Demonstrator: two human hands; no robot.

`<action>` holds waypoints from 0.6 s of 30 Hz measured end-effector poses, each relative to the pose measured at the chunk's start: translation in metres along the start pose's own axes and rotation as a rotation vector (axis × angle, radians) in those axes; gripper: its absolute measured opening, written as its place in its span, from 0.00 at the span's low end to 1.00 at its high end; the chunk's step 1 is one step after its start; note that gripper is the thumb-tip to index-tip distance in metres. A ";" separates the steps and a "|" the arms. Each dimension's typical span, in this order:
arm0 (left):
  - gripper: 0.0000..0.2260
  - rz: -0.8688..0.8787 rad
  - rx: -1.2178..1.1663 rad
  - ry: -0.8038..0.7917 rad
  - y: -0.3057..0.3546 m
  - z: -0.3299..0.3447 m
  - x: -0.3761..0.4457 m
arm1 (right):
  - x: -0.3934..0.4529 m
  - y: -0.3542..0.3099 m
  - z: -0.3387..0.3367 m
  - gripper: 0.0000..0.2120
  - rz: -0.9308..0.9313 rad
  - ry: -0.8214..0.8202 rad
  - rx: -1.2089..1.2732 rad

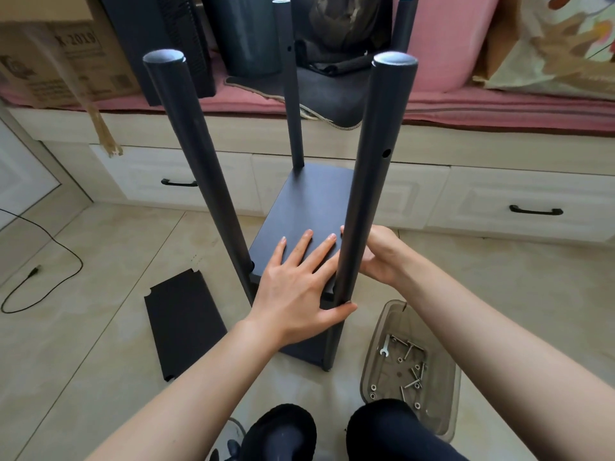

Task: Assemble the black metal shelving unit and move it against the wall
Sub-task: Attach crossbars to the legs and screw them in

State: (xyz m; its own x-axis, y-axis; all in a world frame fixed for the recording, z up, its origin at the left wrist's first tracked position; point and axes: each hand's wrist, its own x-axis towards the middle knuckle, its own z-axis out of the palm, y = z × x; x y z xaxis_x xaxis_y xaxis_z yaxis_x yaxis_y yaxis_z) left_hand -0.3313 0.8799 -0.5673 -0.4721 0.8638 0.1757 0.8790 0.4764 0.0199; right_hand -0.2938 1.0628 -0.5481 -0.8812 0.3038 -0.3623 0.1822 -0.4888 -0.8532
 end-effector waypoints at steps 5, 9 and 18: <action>0.38 0.001 0.010 -0.005 0.003 0.002 0.000 | -0.002 -0.004 -0.008 0.12 0.059 0.015 0.031; 0.39 -0.006 0.036 -0.012 0.003 0.001 0.000 | -0.009 -0.003 -0.023 0.15 0.096 0.033 0.007; 0.39 -0.021 0.048 -0.033 0.006 -0.001 0.000 | -0.043 0.072 -0.116 0.11 0.288 0.218 -0.168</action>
State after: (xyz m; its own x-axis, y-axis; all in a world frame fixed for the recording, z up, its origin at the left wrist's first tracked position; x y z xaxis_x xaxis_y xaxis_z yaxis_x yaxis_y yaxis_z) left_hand -0.3258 0.8828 -0.5663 -0.4929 0.8582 0.1435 0.8651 0.5009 -0.0245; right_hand -0.1928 1.1095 -0.6373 -0.6735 0.3496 -0.6513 0.4932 -0.4438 -0.7482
